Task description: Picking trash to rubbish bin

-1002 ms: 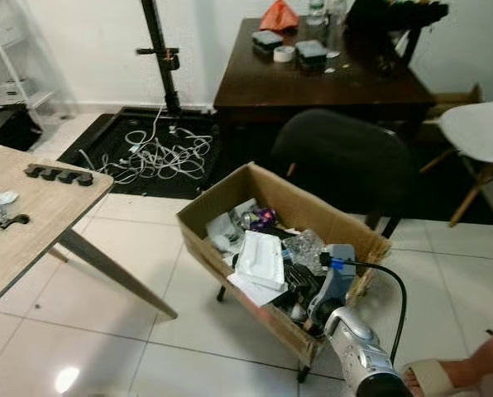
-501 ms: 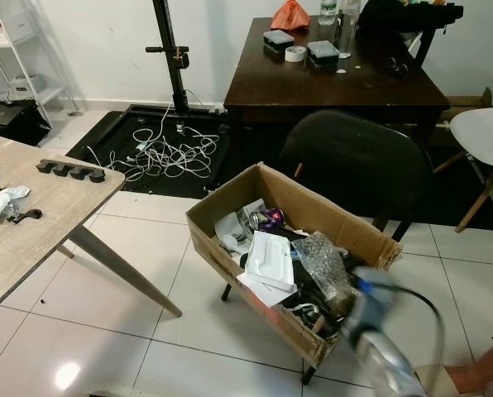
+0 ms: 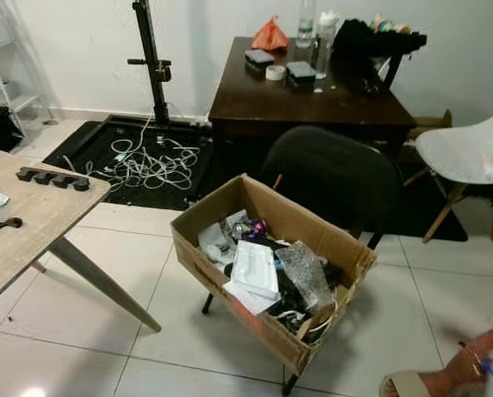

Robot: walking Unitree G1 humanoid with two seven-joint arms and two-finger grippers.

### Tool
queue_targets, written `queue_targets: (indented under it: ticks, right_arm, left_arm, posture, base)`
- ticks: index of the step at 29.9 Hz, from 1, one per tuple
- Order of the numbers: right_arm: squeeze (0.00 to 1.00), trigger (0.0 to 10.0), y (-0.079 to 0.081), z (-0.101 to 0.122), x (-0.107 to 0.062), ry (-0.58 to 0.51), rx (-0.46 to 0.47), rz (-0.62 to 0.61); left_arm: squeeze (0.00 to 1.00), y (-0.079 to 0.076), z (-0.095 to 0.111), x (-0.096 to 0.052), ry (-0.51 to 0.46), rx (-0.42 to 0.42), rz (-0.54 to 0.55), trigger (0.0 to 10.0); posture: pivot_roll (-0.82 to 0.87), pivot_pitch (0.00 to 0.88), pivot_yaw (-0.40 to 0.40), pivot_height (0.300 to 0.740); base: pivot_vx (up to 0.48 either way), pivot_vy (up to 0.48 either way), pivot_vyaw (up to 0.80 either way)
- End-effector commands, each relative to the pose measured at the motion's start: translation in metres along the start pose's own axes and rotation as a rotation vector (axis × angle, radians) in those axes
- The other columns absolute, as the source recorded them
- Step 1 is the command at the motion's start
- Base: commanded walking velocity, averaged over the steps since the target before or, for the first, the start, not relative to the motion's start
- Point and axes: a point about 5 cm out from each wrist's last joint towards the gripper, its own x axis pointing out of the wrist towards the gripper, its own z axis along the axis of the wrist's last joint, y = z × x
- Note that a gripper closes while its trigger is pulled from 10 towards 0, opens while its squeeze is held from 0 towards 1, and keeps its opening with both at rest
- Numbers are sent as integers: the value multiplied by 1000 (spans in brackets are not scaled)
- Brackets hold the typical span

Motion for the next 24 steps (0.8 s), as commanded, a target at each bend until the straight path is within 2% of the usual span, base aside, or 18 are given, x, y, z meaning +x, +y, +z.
queue_targets:
  ticks: [1, 2, 4, 5, 6, 7, 10, 12, 14, 15, 24]
  right_arm:
    - [0, 10000, 2, -24, -5, 98, 7, 0]
    - [0, 10000, 20, -59, -18, 213, -33, 91]
    - [0, 10000, 32, -76, -26, 272, -48, 156]
    - [0, 10000, 38, -85, -31, 295, -91, 190]
    - [0, 10000, 48, -101, -41, 340, -184, 253]
    - [0, 10000, 48, -101, -41, 340, -184, 253]
    - [0, 10000, 57, -125, -56, 422, -261, 323]
    - [0, 10000, 60, -135, -63, 455, -297, 353]
    - [0, 10000, 62, -138, -66, 466, -324, 370]
    - [0, 10000, 63, -139, -67, 467, -372, 390]
    - [0, 10000, 68, -126, -59, 421, -456, 429]
  left_arm:
    - [0, -1, -12, -1, 39, -22, 8, 10000]
    - [0, -2, -13, -1, 40, -26, 7, 10000]
    - [0, -3, -13, -1, 40, -28, 7, 10000]
    - [0, -3, -13, -1, 40, -30, 8, 10000]
    - [0, -3, -14, -1, 42, -30, 8, 10000]
    - [0, -3, -14, -1, 42, -30, 8, 10000]
    - [0, -4, -15, -1, 48, -20, 7, 10000]
    - [0, -4, -15, -1, 47, -20, 8, 10000]
    - [0, -3, -15, -1, 47, -20, 9, 10000]
    - [0, -3, -15, -1, 48, -19, 11, 10000]
    - [0, -8, -16, 1, 67, 17, -5, 10000]
  posture:
    - [-184, 111, 33, 740]
    - [-177, 109, 31, 740]
    - [-177, 109, 31, 740]
    - [-176, 108, 33, 740]
    - [-170, 105, 35, 740]
    - [-170, 105, 35, 740]
    - [-162, 104, 36, 740]
    - [-154, 102, 34, 740]
    - [-154, 102, 34, 740]
    - [-152, 104, 36, 740]
    - [-153, 102, 31, 740]
  base:
    - [0, 0, 0]
    - [0, 0, 0]
    - [0, 0, 0]
    - [0, 0, 0]
    - [0, 0, 0]
    - [0, 0, 0]
    - [0, 0, 0]
    - [0, 0, 775]
    - [0, 0, 775]
    - [0, 0, 775]
    - [0, 0, 775]
